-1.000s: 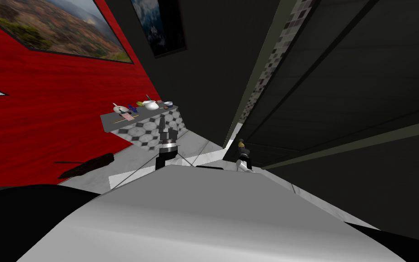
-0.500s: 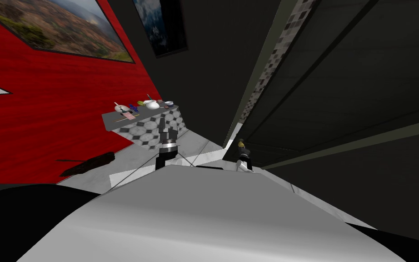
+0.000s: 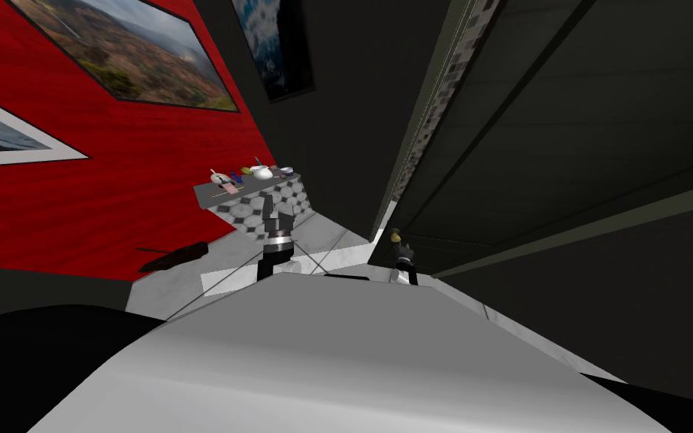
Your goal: Pull the door open
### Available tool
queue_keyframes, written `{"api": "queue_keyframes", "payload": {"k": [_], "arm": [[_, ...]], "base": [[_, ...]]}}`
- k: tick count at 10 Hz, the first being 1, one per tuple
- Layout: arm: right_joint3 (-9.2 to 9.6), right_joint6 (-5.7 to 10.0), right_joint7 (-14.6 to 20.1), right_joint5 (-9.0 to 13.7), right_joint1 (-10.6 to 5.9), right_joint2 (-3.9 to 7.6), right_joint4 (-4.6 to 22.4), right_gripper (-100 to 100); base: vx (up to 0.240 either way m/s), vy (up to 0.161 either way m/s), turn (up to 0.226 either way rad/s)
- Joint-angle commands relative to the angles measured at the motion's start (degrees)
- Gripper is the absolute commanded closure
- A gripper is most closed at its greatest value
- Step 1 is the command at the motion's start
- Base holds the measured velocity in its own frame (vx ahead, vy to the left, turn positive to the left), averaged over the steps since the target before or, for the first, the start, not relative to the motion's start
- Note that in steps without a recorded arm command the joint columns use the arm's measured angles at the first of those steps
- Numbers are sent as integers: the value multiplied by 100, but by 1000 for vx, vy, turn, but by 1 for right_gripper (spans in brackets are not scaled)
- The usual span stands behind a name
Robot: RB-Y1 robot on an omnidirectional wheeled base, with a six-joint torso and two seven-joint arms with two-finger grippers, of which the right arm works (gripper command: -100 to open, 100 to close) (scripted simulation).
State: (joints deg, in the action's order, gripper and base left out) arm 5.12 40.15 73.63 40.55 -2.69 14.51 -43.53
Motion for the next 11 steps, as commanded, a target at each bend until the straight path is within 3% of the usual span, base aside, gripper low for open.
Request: {"api": "queue_keyframes", "payload": {"k": [1,11], "arm": [[165,122,56,-81,-61,-87,2,-100],[660,654,426,-322,172,-54,-123,-100]], "base": [[-79,-22,59],[-90,-36,71]]}}
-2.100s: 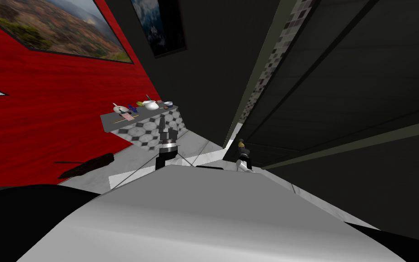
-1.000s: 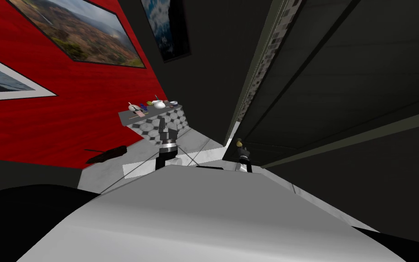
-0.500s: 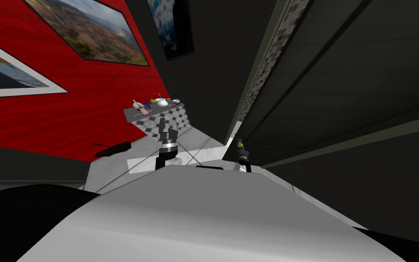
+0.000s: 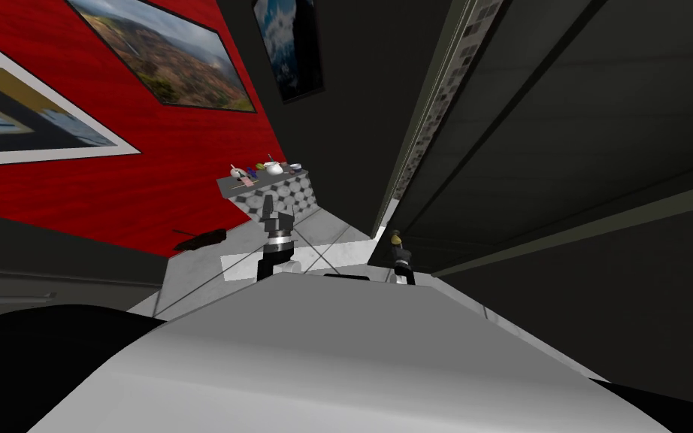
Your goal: Pull the door open
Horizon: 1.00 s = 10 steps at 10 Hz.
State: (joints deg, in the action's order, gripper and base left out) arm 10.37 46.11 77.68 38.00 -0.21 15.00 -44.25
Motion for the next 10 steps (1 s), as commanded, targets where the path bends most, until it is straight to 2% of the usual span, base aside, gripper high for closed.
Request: {"api": "queue_keyframes", "payload": {"k": [1,2,4,7,8,9,10], "arm": [[0,0,0,0,0,0,0,-100],[-75,-219,-15,61,-81,44,-12,-100],[-124,-390,-27,102,-169,67,-48,-100],[-168,-546,-38,139,-250,89,-81,-100],[-229,-552,-64,165,-186,129,-6,-100],[-229,-552,-64,165,-186,129,-6,100],[-229,-552,-64,165,-186,129,-6,100]], "base": [[-37,-41,-34],[-3,-11,-96],[2,30,-39],[19,36,-3],[13,-9,-44],[7,-16,14],[-3,5,33]]}}
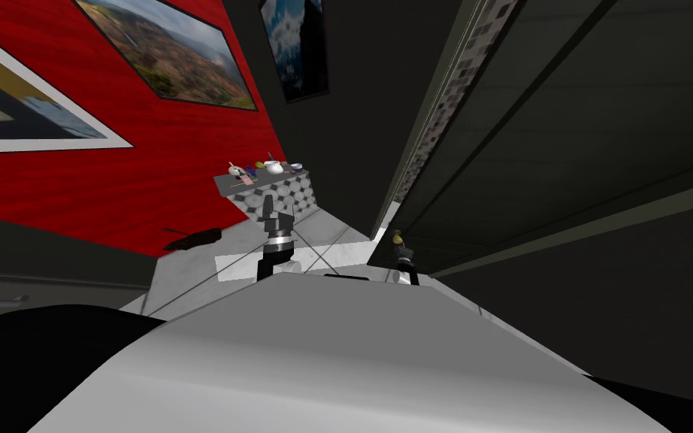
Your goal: Pull the door open
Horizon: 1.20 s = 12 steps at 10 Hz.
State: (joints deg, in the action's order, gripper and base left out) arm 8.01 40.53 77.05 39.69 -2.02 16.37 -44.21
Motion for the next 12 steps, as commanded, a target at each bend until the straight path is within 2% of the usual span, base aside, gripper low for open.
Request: {"api": "queue_keyframes", "payload": {"k": [1,4,5,6,12], "arm": [[8,6,0,-4,-4,-8,-10,100],[8,6,0,-4,-4,-8,-10,100],[160,121,86,-78,56,11,-47,-100],[209,158,111,-102,71,12,-62,-100],[842,630,441,-410,263,35,-255,-100]], "base": [[-9,7,-19],[-2,0,-2],[-121,-29,107],[-174,-47,101],[-206,-70,118]]}}
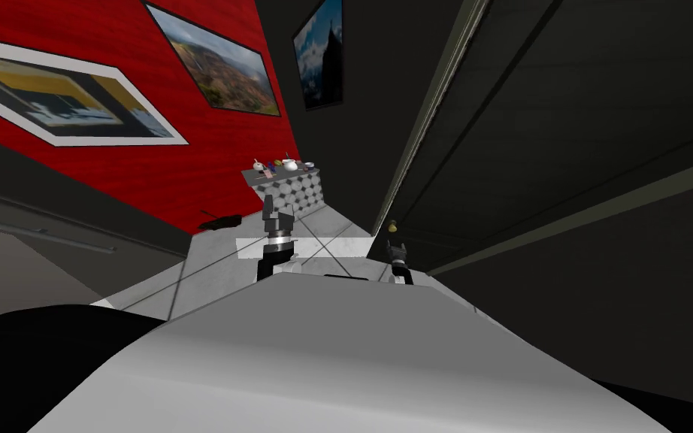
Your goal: Pull the door open
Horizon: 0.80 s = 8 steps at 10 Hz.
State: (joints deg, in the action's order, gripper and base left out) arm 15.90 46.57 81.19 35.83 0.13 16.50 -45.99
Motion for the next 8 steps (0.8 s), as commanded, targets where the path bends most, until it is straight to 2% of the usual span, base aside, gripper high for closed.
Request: {"api": "queue_keyframes", "payload": {"k": [1,3,4,5,8], "arm": [[0,0,0,0,0,0,0,-100],[-223,108,120,10,-46,47,219,-100],[-223,108,120,10,-46,47,219,-100],[-336,150,171,18,-68,70,321,-100],[-647,264,314,40,-129,135,602,-100]], "base": [[-75,-44,21],[105,0,269],[129,-23,57],[134,8,112],[164,-48,243]]}}
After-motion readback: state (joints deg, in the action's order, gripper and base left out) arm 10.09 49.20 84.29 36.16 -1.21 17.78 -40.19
